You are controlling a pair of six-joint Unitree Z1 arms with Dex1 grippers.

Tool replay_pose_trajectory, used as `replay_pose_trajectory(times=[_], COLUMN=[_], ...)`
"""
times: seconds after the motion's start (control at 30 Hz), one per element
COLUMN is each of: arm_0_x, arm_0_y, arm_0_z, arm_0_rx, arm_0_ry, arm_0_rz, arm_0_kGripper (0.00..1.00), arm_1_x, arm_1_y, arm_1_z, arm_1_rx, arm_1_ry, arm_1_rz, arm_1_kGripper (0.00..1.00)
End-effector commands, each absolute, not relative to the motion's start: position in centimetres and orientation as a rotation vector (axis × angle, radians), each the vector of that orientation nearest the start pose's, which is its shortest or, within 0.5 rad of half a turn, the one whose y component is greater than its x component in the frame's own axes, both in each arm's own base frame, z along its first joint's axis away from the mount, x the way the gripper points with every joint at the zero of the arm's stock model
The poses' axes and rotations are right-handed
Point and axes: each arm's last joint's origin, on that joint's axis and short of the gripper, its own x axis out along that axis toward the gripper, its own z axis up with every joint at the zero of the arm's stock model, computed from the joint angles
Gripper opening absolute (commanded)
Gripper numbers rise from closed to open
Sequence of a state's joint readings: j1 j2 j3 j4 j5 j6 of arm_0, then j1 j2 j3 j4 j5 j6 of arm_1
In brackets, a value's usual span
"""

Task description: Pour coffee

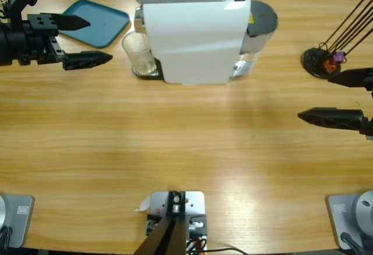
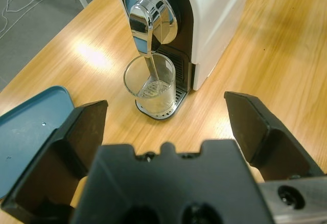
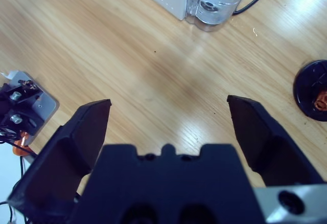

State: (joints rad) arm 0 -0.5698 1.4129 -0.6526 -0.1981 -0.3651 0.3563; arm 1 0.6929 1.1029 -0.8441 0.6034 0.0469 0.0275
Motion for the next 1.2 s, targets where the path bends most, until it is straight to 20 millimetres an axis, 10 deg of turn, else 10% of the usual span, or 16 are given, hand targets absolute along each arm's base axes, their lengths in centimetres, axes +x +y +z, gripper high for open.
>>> replay_pose_trajectory(times=[0.03,1.2], arm_0_x=[19.22,19.82], arm_0_y=[-14.33,-14.24], arm_0_z=[26.59,26.11], arm_0_rx=[0.377,0.374], arm_0_ry=[0.473,0.496], arm_0_rz=[-0.994,-0.979], arm_0_kGripper=[1.000,1.000], arm_1_x=[11.69,11.87], arm_1_y=[10.25,10.43], arm_1_z=[31.33,31.32], arm_1_rx=[-0.283,-0.283], arm_1_ry=[0.908,0.916], arm_1_rz=[0.700,0.701], arm_1_kGripper=[1.000,1.000])
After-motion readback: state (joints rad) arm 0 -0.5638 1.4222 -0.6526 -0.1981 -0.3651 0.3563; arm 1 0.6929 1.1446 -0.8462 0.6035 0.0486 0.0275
